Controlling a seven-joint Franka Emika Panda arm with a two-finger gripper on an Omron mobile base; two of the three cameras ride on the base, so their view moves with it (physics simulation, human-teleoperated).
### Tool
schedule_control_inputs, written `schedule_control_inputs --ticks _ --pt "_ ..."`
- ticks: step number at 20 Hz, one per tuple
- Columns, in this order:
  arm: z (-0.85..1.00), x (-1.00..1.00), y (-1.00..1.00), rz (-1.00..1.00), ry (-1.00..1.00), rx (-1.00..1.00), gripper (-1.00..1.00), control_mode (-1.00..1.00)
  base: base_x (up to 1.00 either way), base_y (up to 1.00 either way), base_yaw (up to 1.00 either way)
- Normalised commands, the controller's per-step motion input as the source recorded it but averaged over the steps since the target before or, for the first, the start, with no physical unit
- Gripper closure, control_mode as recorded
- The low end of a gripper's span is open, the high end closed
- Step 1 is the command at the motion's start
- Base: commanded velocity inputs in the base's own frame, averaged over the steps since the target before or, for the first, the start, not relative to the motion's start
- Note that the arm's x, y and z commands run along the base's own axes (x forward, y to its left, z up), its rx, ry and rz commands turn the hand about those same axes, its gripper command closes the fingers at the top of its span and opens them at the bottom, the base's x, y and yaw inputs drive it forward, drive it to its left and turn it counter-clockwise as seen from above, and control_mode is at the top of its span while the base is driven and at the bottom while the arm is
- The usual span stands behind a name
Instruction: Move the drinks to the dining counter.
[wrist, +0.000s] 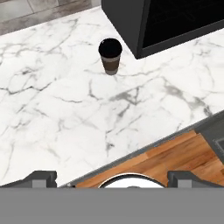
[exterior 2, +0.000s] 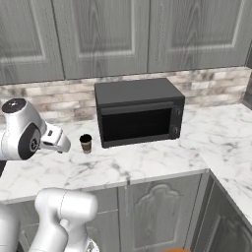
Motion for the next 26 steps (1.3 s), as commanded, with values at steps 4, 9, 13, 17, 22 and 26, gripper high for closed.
schedule_control_inputs --ticks 4,9,13,17,22,26 --pt "-0.25 0.41 0.0 -0.08 0.05 0.0 -1.0 -1.0 0.0 0.0 0.0" --pt "-0.02 0.37 0.0 -0.07 0.0 0.0 -1.0 -1.0 0.0 0.0 0.0" --pt "-0.01 0.35 0.0 -0.07 0.01 0.02 -1.0 -1.0 0.0 0.0 0.0" --pt "-0.08 0.17 0.0 -0.05 0.05 0.03 -1.0 -1.0 0.0 0.0 0.0" --pt "-0.06 0.17 0.0 -0.06 0.07 0.01 -1.0 -1.0 0.0 0.0 0.0" --pt "-0.12 0.21 0.0 -0.08 0.08 0.0 -1.0 -1.0 0.0 0.0 0.0"
